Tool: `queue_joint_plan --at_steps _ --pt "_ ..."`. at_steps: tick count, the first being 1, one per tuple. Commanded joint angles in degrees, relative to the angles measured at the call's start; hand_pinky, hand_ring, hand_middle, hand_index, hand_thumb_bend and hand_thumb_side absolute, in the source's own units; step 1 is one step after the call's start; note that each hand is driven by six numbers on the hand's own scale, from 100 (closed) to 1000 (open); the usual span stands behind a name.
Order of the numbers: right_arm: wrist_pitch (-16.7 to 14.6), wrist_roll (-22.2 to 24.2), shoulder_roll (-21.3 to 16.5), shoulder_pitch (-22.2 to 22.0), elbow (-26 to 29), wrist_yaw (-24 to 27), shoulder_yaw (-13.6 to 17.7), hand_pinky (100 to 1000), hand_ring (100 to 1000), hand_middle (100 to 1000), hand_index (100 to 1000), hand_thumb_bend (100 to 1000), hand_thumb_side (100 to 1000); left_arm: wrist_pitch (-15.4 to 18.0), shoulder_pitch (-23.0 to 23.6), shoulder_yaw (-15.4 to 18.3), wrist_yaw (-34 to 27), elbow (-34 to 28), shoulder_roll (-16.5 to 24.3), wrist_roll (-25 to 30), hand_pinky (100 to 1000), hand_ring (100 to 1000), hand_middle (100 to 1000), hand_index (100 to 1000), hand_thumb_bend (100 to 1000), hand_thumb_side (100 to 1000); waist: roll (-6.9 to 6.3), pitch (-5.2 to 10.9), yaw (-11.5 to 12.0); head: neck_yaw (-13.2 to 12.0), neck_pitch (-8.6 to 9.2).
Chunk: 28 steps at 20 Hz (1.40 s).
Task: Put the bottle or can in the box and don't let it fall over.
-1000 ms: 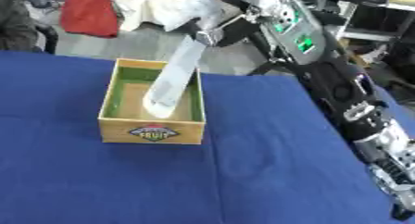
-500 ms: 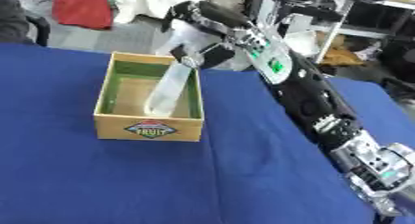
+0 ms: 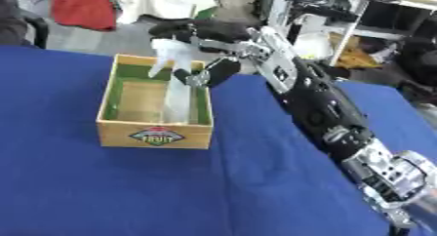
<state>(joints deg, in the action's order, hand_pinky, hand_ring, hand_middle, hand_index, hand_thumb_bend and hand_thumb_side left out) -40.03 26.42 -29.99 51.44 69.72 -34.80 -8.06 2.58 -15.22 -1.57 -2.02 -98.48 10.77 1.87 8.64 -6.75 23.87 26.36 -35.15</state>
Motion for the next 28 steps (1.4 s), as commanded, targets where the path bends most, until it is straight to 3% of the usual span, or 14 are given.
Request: queue_joint_plan --at_steps 1,5,6,7,8,9,10,12,19,22,25,28 --pt "-0.04 -0.23 -1.11 1.12 1.38 1.89 0.31 1000 1000 1000 1000 100 767 0.06 -0.81 -0.11 -0.04 -0.45 0.25 0.09 614 652 561 836 498 724 -0.39 0.39 -0.25 0.41 0.71" --pt "2.14 -5.43 -0.87 1.16 1.80 6.35 1.48 986 1000 1000 1000 100 626 0.06 -0.79 -0.07 -0.03 -0.39 0.20 0.06 614 652 560 836 499 724 -0.27 0.32 -0.48 0.75 1.15" --pt "3.25 -8.76 -0.78 1.23 2.01 8.41 2.07 976 1000 1000 1000 100 516 0.05 -0.77 -0.05 -0.02 -0.37 0.18 0.05 614 652 560 836 499 724 -0.25 0.30 -0.55 0.81 1.28" --pt "4.29 -12.47 -0.82 1.26 2.32 10.20 2.28 976 1000 1000 1000 100 516 0.05 -0.78 -0.05 -0.01 -0.36 0.17 0.04 614 652 560 836 499 724 -0.22 0.27 -0.59 0.87 1.38" --pt "5.55 -17.78 -0.71 1.37 2.71 12.61 3.04 948 1000 1000 1000 100 355 0.05 -0.76 -0.05 -0.01 -0.34 0.13 0.04 614 652 560 836 498 724 -0.22 0.24 -0.67 0.94 1.48" --pt "6.74 -22.74 -0.81 1.38 3.09 14.53 3.13 947 1000 1000 1000 100 336 0.05 -0.74 -0.06 0.00 -0.32 0.11 0.04 614 652 560 836 499 724 -0.19 0.22 -0.72 0.98 1.55" --pt "7.74 -26.47 -1.00 1.32 3.46 15.85 2.80 941 1000 1000 1000 100 377 0.05 -0.69 -0.05 0.01 -0.30 0.10 0.02 614 652 560 836 493 714 -0.17 0.22 -0.84 0.99 1.56" --pt "9.01 -30.35 -1.42 1.14 4.38 17.32 1.93 939 1000 1000 1000 100 327 0.05 -0.57 0.03 0.04 -0.24 0.07 -0.07 614 653 559 836 498 724 -0.15 0.21 -1.22 0.94 1.54" --pt "10.51 -31.85 -4.80 -2.96 11.13 22.56 1.10 914 1000 1000 1000 100 323 0.05 0.74 1.02 0.24 0.21 0.06 -0.98 614 653 559 836 497 724 -0.60 0.94 -4.96 -1.37 0.96" --pt "11.22 -32.10 -7.46 -9.75 19.33 28.44 1.72 896 1000 1000 1000 100 344 0.06 1.86 1.78 0.45 0.64 0.12 -1.79 614 653 558 836 497 724 -0.85 1.71 -8.28 -4.14 0.23" --pt "12.75 -32.46 -8.63 -18.86 28.65 35.00 3.92 875 1000 1000 1000 100 417 0.14 2.98 2.46 0.69 0.96 0.17 -2.50 613 653 559 836 495 724 -1.07 2.14 -11.64 -7.10 -0.46" --pt "14.44 -32.28 -7.82 -29.23 36.86 38.41 7.40 857 1000 1000 1000 100 541 0.20 3.98 3.09 0.93 1.15 0.26 -3.19 613 654 559 835 495 724 -1.13 2.29 -14.56 -9.85 -1.53"
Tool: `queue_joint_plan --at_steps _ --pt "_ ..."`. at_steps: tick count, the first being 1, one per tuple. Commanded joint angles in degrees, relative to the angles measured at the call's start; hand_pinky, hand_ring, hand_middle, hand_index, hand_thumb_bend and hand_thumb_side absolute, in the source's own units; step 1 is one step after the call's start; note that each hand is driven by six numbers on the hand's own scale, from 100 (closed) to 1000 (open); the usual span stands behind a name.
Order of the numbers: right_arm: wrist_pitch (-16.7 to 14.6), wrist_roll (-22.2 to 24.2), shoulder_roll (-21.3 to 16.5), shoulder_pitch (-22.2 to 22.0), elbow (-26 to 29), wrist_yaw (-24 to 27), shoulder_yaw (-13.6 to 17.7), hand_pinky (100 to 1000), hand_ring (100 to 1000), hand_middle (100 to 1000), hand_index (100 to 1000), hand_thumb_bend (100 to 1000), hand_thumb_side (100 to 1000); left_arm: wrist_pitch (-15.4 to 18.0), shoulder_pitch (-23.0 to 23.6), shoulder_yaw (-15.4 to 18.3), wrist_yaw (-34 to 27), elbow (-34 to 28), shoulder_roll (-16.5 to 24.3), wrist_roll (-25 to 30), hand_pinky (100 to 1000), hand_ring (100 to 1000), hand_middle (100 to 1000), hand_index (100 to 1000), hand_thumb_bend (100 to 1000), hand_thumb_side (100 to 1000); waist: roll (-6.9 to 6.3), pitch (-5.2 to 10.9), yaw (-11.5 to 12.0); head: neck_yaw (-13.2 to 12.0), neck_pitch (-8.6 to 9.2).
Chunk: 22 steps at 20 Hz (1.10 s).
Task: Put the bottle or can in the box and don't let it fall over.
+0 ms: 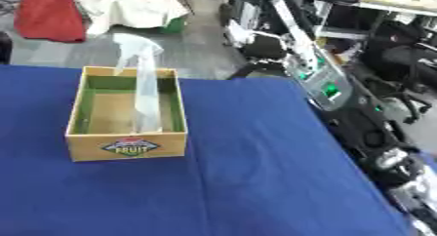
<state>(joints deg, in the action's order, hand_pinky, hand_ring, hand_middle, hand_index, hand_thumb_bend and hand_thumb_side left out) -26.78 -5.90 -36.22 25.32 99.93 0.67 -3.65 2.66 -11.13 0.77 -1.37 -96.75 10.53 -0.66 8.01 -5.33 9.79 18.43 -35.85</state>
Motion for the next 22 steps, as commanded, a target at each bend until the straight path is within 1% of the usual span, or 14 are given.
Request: queue_joint_plan --at_steps 1,2,5,9,11,14,18,19,21,22 --pt "1.67 0.28 -0.71 -6.27 8.84 3.47 4.14 856 1000 1000 1000 100 564 0.16 0.12 0.91 0.35 -0.54 0.54 -0.85 613 654 559 835 495 724 -0.46 0.88 -1.21 -2.59 -1.14" --pt "2.18 0.52 0.44 -9.26 10.56 3.76 5.19 848 1000 1000 1000 100 618 0.17 0.39 1.10 0.44 -0.52 0.58 -1.05 612 654 559 835 495 724 -0.48 0.80 -2.07 -3.42 -1.42" --pt "3.10 2.37 4.21 -16.58 13.92 3.16 7.31 839 1000 1000 1000 100 617 0.24 1.16 1.68 0.76 -0.55 0.75 -1.69 612 653 559 835 495 724 -0.64 0.65 -4.11 -5.88 -2.53" --pt "3.51 5.73 10.33 -23.31 14.62 1.59 8.55 813 1000 1000 1000 100 621 0.25 2.32 2.29 1.20 -0.67 1.14 -2.39 611 654 558 835 497 725 -1.16 0.73 -6.00 -9.92 -3.85" --pt "4.45 7.75 13.77 -25.78 14.61 1.68 8.59 790 1000 1000 1000 100 606 0.20 2.89 2.63 1.41 -0.69 1.26 -2.74 611 654 557 835 497 725 -1.57 0.86 -6.76 -12.21 -4.69" --pt "5.95 12.16 19.77 -29.04 14.37 2.51 8.05 775 1000 1000 1000 100 608 0.21 3.82 3.19 1.72 -0.82 1.33 -3.39 610 653 555 834 498 724 -2.50 1.11 -8.28 -15.66 -5.64" --pt "8.03 17.56 25.48 -30.79 13.99 4.02 7.29 767 1000 1000 1000 100 628 0.34 5.60 3.60 1.92 -0.90 1.19 -4.29 610 650 552 833 498 722 -3.99 1.94 -10.34 -20.31 -7.82" --pt "8.70 18.61 26.91 -31.01 13.68 4.43 7.19 766 1000 1000 1000 100 630 0.42 6.03 3.69 1.95 -0.94 1.14 -4.52 610 650 551 833 498 722 -4.37 2.12 -10.81 -21.09 -8.05" --pt "9.60 20.35 28.54 -31.42 13.26 4.99 6.86 763 1000 1000 1000 100 642 0.50 6.56 3.82 2.03 -1.01 1.04 -4.91 609 649 550 833 498 721 -5.05 2.31 -11.64 -22.06 -8.21" --pt "10.03 21.07 28.80 -31.68 12.95 5.31 6.57 761 1000 1000 1000 100 609 0.51 6.73 3.79 2.08 -1.00 1.03 -5.00 609 649 550 832 529 701 -5.29 2.41 -11.90 -22.31 -8.24"
